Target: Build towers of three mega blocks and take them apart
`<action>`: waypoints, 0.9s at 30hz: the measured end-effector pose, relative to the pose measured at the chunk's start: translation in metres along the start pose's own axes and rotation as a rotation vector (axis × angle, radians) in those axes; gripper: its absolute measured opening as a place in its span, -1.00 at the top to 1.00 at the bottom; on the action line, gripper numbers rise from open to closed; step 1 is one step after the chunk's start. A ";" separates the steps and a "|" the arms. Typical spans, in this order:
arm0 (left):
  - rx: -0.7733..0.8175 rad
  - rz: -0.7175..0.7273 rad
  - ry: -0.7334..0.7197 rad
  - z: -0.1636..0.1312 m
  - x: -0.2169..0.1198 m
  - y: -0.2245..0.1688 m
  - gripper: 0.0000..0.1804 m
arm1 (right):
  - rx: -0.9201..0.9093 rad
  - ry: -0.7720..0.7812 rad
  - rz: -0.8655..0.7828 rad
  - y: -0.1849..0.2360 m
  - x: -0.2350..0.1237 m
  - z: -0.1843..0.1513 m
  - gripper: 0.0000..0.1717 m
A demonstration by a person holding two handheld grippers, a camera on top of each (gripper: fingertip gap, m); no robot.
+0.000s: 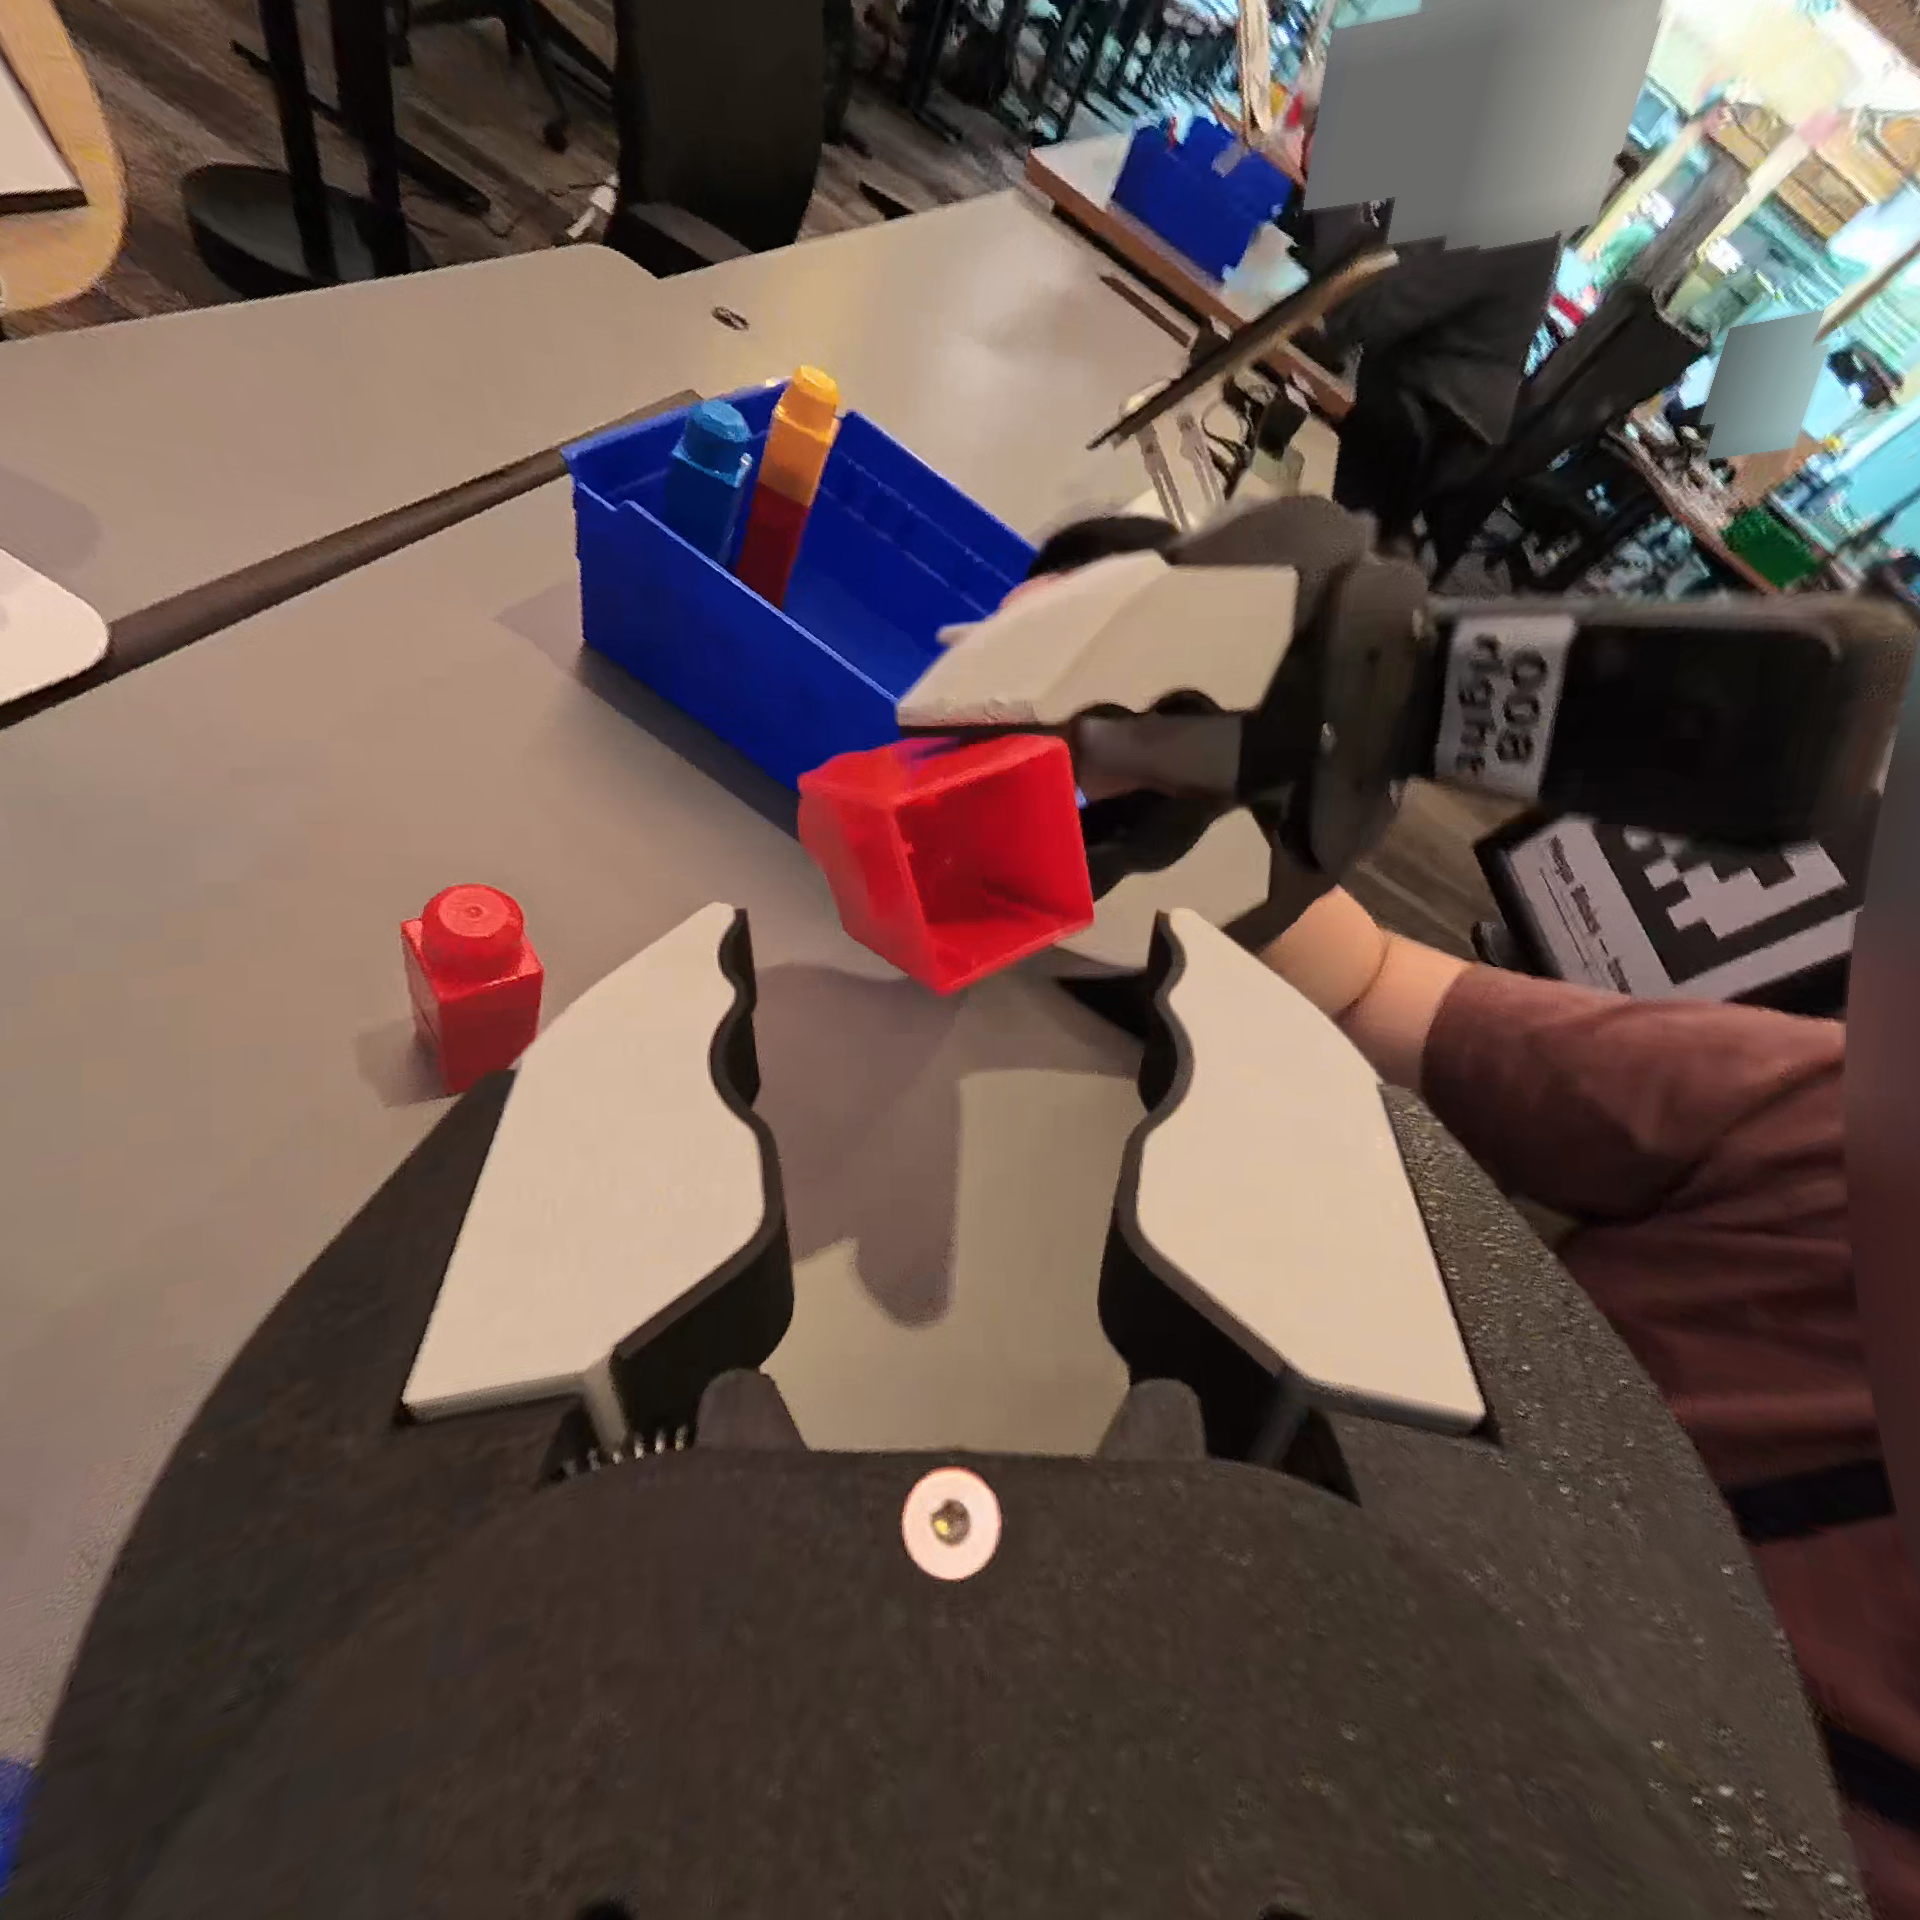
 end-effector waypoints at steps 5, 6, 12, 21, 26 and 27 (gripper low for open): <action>0.000 0.079 -0.032 -0.003 0.014 0.014 0.34 | -0.201 0.096 -0.021 0.009 0.008 -0.012 0.59; 0.005 0.095 -0.026 -0.005 0.015 0.017 0.44 | -0.228 0.118 -0.024 0.011 0.009 -0.015 0.59; 0.047 0.126 0.009 -0.009 0.016 0.029 0.59 | -0.217 0.133 -0.025 0.014 0.013 -0.022 0.59; 0.091 -0.227 -0.261 0.029 -0.004 0.008 0.60 | 0.815 -0.304 0.077 -0.026 -0.010 0.006 0.35; 0.110 -0.370 -0.297 0.029 -0.002 -0.009 0.60 | 1.107 -0.427 0.220 -0.027 -0.014 0.010 0.44; 0.122 -0.382 -0.291 0.027 0.000 -0.011 0.60 | 1.130 -0.444 0.247 -0.025 -0.014 0.012 0.57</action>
Point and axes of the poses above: each gripper's, where its closed fingertips meet, x out along the fingers, z out of its top, y = z × x across the jaws, the point moved 2 cm from there along -x, back along the fingers, and after that the axes turned 11 degrees about -y, right-handed, at the moved point
